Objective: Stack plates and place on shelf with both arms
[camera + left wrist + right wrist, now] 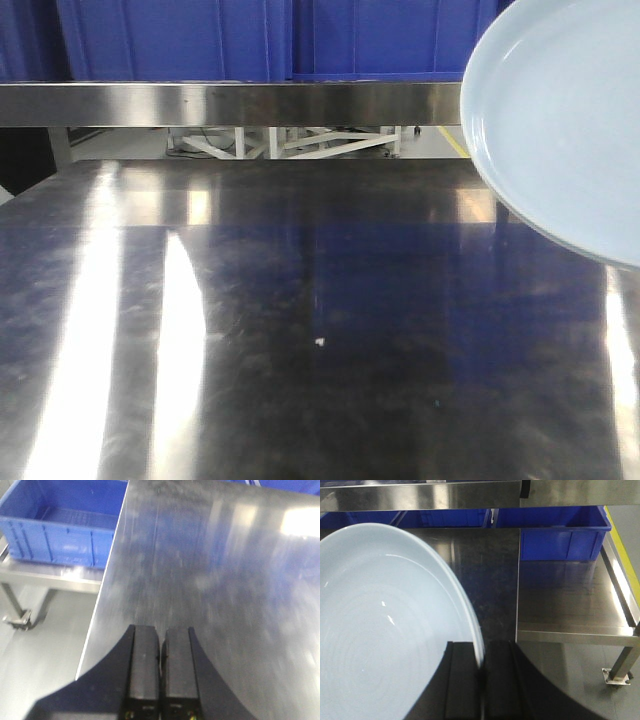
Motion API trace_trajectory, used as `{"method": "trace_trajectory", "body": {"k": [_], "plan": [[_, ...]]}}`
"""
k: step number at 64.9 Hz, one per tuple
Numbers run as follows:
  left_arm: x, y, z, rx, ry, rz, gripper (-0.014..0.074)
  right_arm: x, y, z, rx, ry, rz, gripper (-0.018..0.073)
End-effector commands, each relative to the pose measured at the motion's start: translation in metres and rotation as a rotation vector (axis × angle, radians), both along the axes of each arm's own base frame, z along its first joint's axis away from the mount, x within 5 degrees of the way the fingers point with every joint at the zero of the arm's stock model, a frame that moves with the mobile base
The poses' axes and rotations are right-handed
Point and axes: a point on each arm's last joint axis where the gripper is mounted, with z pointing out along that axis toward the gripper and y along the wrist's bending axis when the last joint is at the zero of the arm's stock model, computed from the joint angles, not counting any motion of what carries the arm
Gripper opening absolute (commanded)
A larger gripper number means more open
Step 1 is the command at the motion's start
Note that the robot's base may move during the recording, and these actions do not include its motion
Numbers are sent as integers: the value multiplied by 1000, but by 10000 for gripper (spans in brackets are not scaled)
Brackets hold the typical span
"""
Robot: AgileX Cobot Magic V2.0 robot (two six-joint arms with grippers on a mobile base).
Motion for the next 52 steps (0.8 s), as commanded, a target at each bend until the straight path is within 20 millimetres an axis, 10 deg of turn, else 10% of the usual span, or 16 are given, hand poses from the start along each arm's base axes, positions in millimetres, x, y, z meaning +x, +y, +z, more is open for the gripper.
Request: {"method": "trace_trajectory", "body": {"k": [1,52], "plan": [[4,0,16,-18,-110,7,90,2,-1,19,4,-131,-9,22],[4,0,16,-18,-108,7,90,2,-1,19,4,-131,-9,22]]}}
